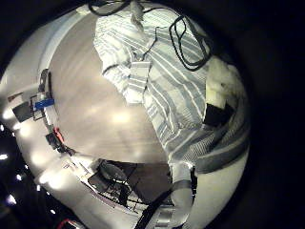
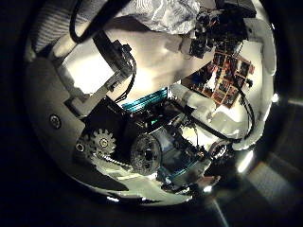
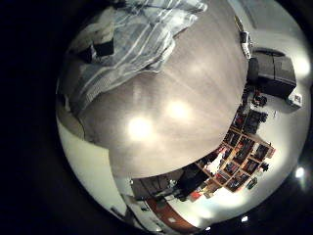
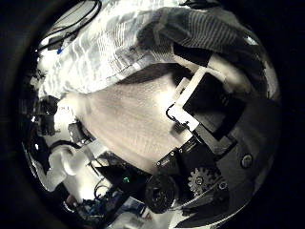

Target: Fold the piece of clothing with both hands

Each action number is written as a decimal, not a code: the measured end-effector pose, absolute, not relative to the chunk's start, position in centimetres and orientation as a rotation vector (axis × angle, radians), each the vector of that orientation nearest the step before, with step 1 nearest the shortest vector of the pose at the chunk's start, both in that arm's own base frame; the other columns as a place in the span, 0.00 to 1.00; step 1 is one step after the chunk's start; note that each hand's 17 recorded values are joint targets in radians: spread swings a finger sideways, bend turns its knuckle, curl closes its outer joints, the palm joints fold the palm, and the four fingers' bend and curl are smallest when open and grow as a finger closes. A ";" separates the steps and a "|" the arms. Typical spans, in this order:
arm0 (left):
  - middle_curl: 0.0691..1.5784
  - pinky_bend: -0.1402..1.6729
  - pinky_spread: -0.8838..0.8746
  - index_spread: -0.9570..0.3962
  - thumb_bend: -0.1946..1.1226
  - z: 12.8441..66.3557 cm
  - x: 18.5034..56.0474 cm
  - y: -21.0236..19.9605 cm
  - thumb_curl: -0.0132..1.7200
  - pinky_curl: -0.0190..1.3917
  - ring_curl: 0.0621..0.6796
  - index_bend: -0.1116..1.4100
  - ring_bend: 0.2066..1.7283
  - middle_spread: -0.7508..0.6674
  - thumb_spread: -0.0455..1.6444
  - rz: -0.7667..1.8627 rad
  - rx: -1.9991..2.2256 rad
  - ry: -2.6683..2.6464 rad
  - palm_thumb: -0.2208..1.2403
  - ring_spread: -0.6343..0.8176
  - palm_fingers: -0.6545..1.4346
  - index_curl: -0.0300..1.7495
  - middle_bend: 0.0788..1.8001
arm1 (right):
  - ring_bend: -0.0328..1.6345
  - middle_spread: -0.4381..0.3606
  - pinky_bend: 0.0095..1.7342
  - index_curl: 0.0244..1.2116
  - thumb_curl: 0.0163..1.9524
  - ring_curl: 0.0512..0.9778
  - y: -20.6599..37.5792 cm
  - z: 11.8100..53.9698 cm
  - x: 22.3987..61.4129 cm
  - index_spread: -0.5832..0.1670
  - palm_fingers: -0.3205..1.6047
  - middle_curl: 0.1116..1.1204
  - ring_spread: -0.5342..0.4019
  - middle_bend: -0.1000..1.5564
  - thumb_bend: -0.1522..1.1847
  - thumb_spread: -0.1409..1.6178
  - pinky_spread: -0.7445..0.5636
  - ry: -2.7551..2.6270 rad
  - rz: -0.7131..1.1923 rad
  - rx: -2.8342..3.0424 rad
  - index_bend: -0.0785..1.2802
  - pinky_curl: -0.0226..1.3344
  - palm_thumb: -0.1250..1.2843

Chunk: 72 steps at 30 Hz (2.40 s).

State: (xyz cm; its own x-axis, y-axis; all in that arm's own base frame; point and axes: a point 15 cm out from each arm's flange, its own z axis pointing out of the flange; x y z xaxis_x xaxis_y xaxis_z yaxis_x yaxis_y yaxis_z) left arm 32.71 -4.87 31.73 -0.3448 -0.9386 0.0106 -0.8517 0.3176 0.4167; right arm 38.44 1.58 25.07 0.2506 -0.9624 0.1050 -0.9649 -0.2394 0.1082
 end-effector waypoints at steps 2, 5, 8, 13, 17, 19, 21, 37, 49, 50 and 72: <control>0.71 0.77 0.18 0.17 0.14 32.0 31.9 -4.7 0.38 0.56 0.75 0.28 0.82 0.10 0.65 -0.513 1.610 -2.328 0.78 0.14 0.83 0.84 0.50 | 0.83 0.28 0.78 0.65 0.28 0.64 1.1 26.3 37.3 0.30 0.76 0.73 0.33 0.78 0.13 0.69 0.38 -1.849 0.032 2.354 0.83 0.46 0.81; 0.71 0.77 0.18 0.17 0.14 32.8 30.4 -4.4 0.38 0.56 0.75 0.27 0.82 0.09 0.65 -0.525 1.571 -2.327 0.78 0.14 0.83 0.84 0.50 | 0.85 0.30 0.79 0.68 0.30 0.66 0.7 27.8 35.2 0.33 0.75 0.75 0.33 0.80 0.13 0.69 0.39 -1.847 0.011 2.331 0.85 0.48 0.82; 0.71 0.77 0.18 0.17 0.14 33.7 28.9 -4.2 0.38 0.56 0.75 0.26 0.82 0.09 0.65 -0.548 1.539 -2.309 0.78 0.14 0.83 0.85 0.50 | 0.86 0.31 0.80 0.70 0.31 0.68 0.5 29.9 33.0 0.36 0.74 0.75 0.34 0.81 0.12 0.69 0.41 -1.850 -0.002 2.316 0.86 0.50 0.83; 0.71 0.76 0.18 0.18 0.14 36.7 28.0 -4.1 0.38 0.56 0.75 0.26 0.82 0.08 0.65 -0.531 1.534 -2.325 0.77 0.14 0.83 0.86 0.49 | 0.86 0.33 0.80 0.72 0.32 0.69 0.9 34.0 32.8 0.38 0.73 0.75 0.34 0.83 0.11 0.69 0.42 -1.873 0.057 2.346 0.87 0.52 0.83; 0.71 0.76 0.18 0.19 0.14 38.3 29.1 -4.2 0.38 0.56 0.75 0.26 0.82 0.08 0.65 -0.502 1.547 -2.349 0.77 0.14 0.84 0.86 0.49 | 0.86 0.33 0.79 0.73 0.33 0.70 1.6 36.3 34.8 0.40 0.73 0.75 0.34 0.83 0.11 0.69 0.43 -1.912 0.122 2.363 0.87 0.54 0.84; 0.71 0.76 0.18 0.19 0.14 38.7 30.2 -4.0 0.38 0.56 0.75 0.26 0.82 0.08 0.65 -0.488 1.559 -2.350 0.77 0.14 0.84 0.86 0.49 | 0.86 0.34 0.79 0.74 0.34 0.71 1.8 36.6 35.7 0.40 0.73 0.75 0.34 0.84 0.11 0.69 0.43 -1.921 0.134 2.363 0.87 0.55 0.84; 0.71 0.76 0.18 0.19 0.14 38.7 31.6 -3.9 0.38 0.56 0.75 0.26 0.82 0.07 0.65 -0.477 1.574 -2.343 0.77 0.14 0.84 0.86 0.49 | 0.86 0.34 0.79 0.74 0.34 0.71 2.1 36.8 37.1 0.41 0.73 0.75 0.34 0.84 0.11 0.69 0.43 -1.923 0.139 2.364 0.87 0.56 0.84; 0.72 0.76 0.18 0.21 0.12 31.6 48.6 -3.6 0.37 0.58 0.76 0.25 0.82 0.07 0.63 -0.452 1.824 -2.402 0.74 0.15 0.82 0.87 0.49 | 0.86 0.35 0.76 0.77 0.36 0.73 2.4 30.3 52.6 0.42 0.72 0.74 0.34 0.83 0.09 0.70 0.43 -1.956 0.122 2.272 0.86 0.62 0.78; 0.68 0.60 0.17 0.24 0.11 23.8 56.2 -2.5 0.31 0.54 0.66 0.24 0.67 0.08 0.59 -0.398 1.911 -2.499 0.59 0.11 0.65 0.83 0.45 | 0.83 0.34 0.70 0.73 0.29 0.69 2.2 21.4 59.8 0.36 0.68 0.67 0.33 0.75 0.09 0.71 0.36 -2.017 0.138 2.242 0.68 0.60 0.66; 0.67 0.59 0.17 0.25 0.11 23.5 56.6 -2.3 0.30 0.55 0.66 0.22 0.64 0.09 0.59 -0.391 1.919 -2.498 0.58 0.12 0.58 0.81 0.43 | 0.82 0.33 0.69 0.72 0.29 0.68 2.1 21.2 60.1 0.35 0.63 0.65 0.32 0.72 0.09 0.71 0.33 -2.024 0.148 2.246 0.63 0.59 0.66; 0.26 0.32 0.76 0.67 0.12 32.4 54.7 -0.8 0.21 0.36 0.32 0.17 0.35 0.77 0.62 -0.092 1.994 -2.446 0.36 0.71 0.27 0.37 0.04 | 0.55 0.36 0.47 0.37 0.19 0.36 -5.8 35.0 58.5 0.20 0.23 0.33 0.51 0.34 0.09 0.78 0.83 -2.277 0.264 2.276 0.23 0.39 0.39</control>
